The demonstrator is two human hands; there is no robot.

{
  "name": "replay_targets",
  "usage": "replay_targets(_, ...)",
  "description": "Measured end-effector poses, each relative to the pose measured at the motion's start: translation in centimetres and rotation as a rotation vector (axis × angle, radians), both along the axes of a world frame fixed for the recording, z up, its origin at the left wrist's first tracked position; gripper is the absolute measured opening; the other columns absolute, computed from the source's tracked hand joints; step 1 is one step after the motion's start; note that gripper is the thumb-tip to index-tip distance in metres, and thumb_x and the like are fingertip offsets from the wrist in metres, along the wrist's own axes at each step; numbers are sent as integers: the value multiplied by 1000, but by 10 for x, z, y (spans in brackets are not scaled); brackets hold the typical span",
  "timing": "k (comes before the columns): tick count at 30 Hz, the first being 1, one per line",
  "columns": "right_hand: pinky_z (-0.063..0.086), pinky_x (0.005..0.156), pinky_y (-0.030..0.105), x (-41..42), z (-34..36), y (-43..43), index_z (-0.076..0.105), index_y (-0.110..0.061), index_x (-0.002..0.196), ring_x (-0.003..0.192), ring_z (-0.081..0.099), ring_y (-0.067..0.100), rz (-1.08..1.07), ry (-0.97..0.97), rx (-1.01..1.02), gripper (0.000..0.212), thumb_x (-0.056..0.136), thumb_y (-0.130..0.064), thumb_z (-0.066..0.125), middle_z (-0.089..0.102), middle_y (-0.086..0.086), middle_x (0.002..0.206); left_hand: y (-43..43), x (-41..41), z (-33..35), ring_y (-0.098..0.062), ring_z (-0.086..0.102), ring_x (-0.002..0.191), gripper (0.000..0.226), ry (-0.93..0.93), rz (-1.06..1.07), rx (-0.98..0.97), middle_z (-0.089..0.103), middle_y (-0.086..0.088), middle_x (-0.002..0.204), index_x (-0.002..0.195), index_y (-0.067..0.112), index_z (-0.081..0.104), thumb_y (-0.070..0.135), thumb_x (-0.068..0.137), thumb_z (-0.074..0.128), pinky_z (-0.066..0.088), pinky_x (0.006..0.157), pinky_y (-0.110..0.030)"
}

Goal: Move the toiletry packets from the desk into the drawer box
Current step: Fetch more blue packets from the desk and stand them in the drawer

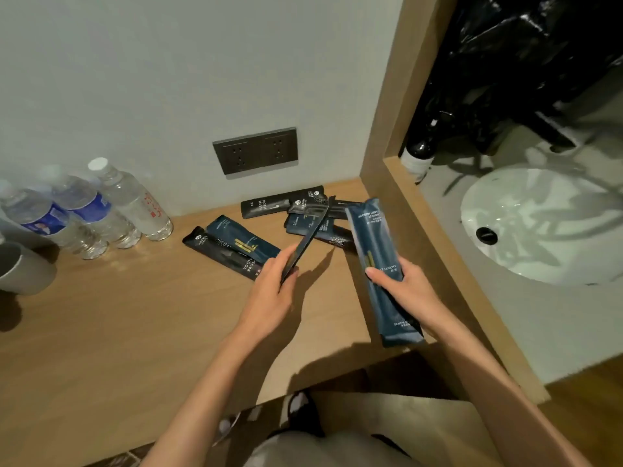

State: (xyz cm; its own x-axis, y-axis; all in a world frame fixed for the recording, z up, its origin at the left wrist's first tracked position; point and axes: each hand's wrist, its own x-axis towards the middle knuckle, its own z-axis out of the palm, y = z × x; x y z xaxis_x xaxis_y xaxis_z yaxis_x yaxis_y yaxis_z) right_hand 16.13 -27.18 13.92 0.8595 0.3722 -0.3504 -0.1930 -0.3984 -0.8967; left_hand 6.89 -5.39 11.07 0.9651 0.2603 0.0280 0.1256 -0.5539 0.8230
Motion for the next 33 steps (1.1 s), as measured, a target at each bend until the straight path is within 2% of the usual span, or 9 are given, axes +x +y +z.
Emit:
replay_targets(4, 53, 61, 20, -10, 44, -55, 64, -29, 101, 76, 69, 8, -204, 15, 171, 17, 85, -33, 68, 73, -4, 90, -46, 15, 31, -15, 41, 91, 85, 0, -76, 290, 39, -2, 100, 144, 52, 16, 0, 88, 52, 40, 78, -28)
replay_targets(10, 57, 78, 40, -28, 81, -166, 66, -17, 104, 79, 68, 20, -326, 54, 301, 29, 82, -36, 69, 71, 10, 90, -138, 25, 57, -23, 37, 97, 93, -159, -87, 700, 40, -9, 107, 147, 42, 19, 2, 79, 67, 34, 81, -36)
replay_targets(14, 56, 88, 48, -47, 88, -242, 67, -22, 105, 97, 69, 29, -324, 52, 311, 34, 75, -39, 71, 71, 14, 106, -223, 22, 61, -22, 35, 96, 94, -205, -154, 697, 38, -5, 108, 147, 44, 18, 4, 78, 69, 29, 79, -32)
replay_targets(19, 56, 67, 24, -71, 90, -333, 66, -23, 108, 85, 71, 13, -439, -32, 301, 26, 83, -27, 70, 74, -1, 97, -331, 14, 63, -20, 36, 91, 86, -314, -316, 690, 38, -3, 103, 144, 39, 30, -1, 76, 65, 25, 75, -30)
replay_targets(22, 55, 64, 22, -80, 89, -387, 68, -22, 100, 85, 70, 13, -541, -96, 228, 18, 83, -22, 72, 74, 0, 95, -386, 17, 68, -21, 39, 90, 83, -379, -394, 721, 43, -5, 101, 143, 34, 38, -3, 73, 64, 29, 76, -31)
replay_targets(25, 56, 67, 26, -87, 89, -434, 68, -18, 98, 81, 68, 13, -661, -137, 172, 18, 81, -20, 74, 73, 2, 92, -434, 30, 72, -21, 41, 101, 82, -454, -435, 782, 47, -6, 107, 140, 30, 42, 0, 69, 70, 33, 100, -45)
replay_targets(27, 57, 69, 28, -88, 88, -461, 69, -17, 93, 79, 68, 14, -753, -162, 184, 14, 80, -19, 75, 73, 3, 89, -465, 41, 76, -24, 41, 118, 84, -468, -431, 793, 47, -8, 121, 140, 32, 41, 7, 68, 76, 12, 115, -57)
replay_targets(30, 56, 74, 34, -82, 86, -499, 68, -20, 84, 81, 68, 18, -911, -192, 208, 9, 80, -17, 76, 72, 3, 87, -509, 58, 87, -31, 24, 140, 85, -458, -380, 640, 29, -12, 145, 143, 36, 36, 23, 71, 77, -10, 115, -57)
replay_targets(33, 54, 79, 37, -68, 82, -539, 69, -14, 83, 82, 65, 20, -1064, -198, 249, 10, 78, -17, 77, 71, 8, 88, -553, 73, 94, -28, -2, 147, 98, -406, -331, 269, 4, -10, 155, 148, 37, 21, 33, 70, 79, -3, 117, -47)
